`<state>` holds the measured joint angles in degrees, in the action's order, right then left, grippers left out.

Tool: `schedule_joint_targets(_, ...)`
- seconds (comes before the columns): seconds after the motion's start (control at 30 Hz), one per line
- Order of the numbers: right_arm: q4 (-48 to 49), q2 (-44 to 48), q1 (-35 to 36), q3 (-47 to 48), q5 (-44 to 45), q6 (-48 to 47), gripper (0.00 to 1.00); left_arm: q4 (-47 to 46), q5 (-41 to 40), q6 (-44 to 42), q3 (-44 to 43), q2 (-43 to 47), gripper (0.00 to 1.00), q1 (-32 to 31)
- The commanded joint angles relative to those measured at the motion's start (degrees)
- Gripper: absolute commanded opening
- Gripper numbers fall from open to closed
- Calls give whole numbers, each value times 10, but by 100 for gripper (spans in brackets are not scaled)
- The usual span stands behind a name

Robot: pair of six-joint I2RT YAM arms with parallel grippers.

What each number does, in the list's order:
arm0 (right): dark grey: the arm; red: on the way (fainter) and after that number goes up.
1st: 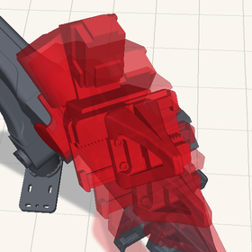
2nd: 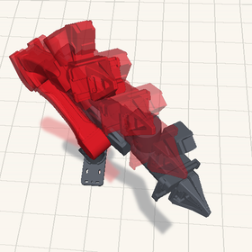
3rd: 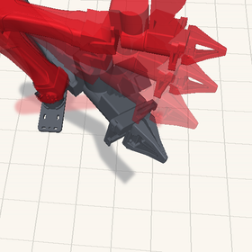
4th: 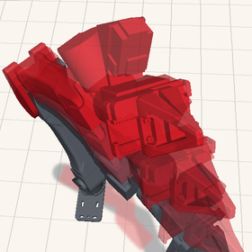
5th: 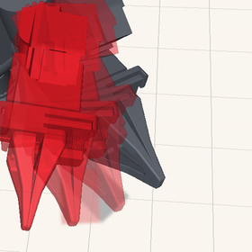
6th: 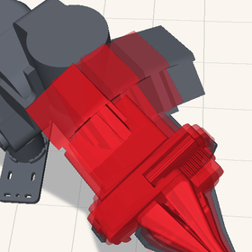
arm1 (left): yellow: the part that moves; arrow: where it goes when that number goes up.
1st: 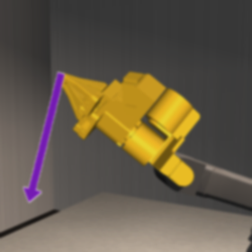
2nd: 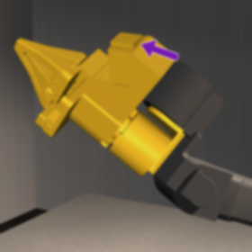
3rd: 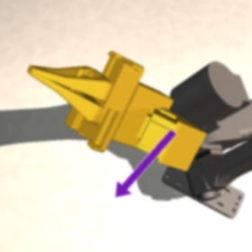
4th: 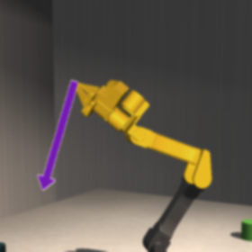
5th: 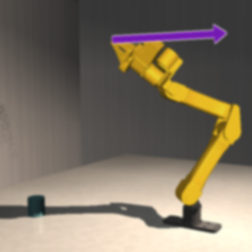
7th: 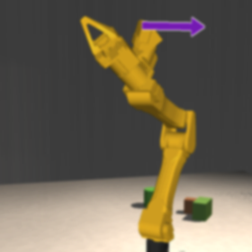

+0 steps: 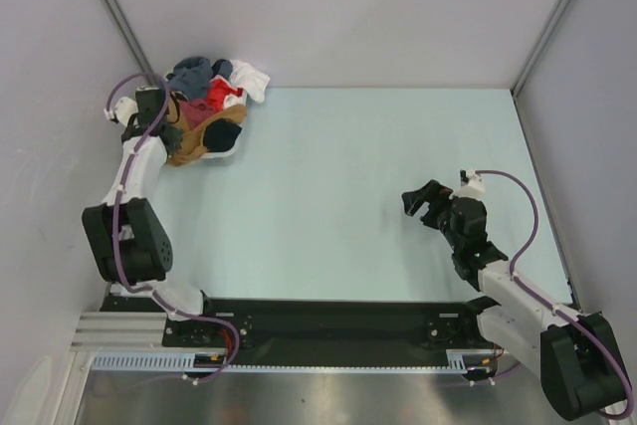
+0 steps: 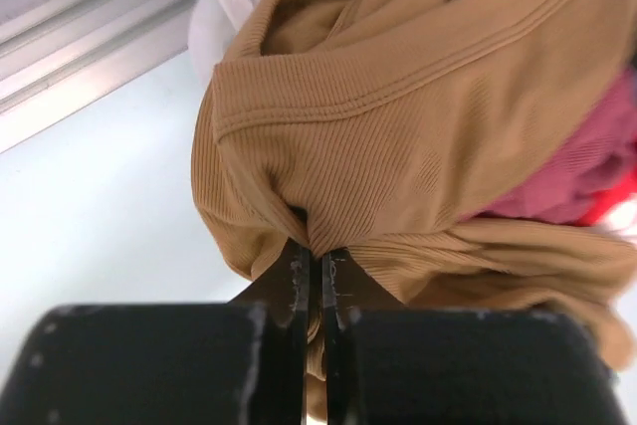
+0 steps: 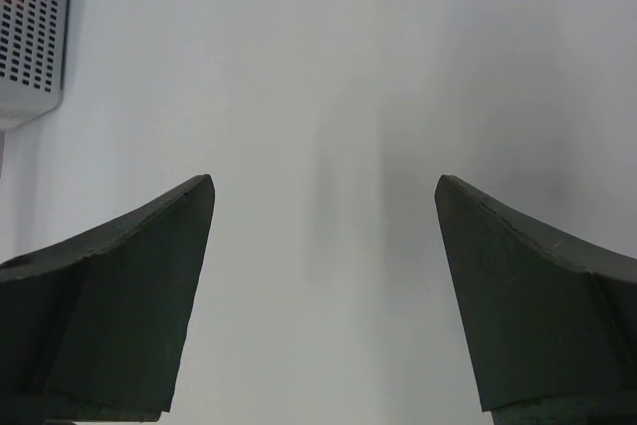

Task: Fold and stack the tank tops

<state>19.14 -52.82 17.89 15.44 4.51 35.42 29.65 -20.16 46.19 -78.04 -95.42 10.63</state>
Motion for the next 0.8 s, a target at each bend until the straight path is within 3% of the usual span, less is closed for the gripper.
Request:
schedule_joint_targets(0.0,17,-4,0,13,-10,6,98,10,-61,-19,-50,95,0,4)
schedule_joint_targets(0.17,22,-26,-1,19,-21,11,98,-19,-78,-27,-128,197,0,3)
schedule_joint_targets(0.27,21,-32,-2,24,-31,11,98,-100,-26,-23,-163,255,0,4)
schedule_joint_targets(0.47,20,-27,-3,23,-30,4,98,-249,84,18,-145,373,0,3)
schedule_joint_targets(0.67,13,-17,-3,25,-25,-1,97,-287,243,117,-124,415,0,-15)
schedule_joint_targets(0.77,2,-4,-4,26,-20,-4,97,-285,276,151,-64,438,0,-73)
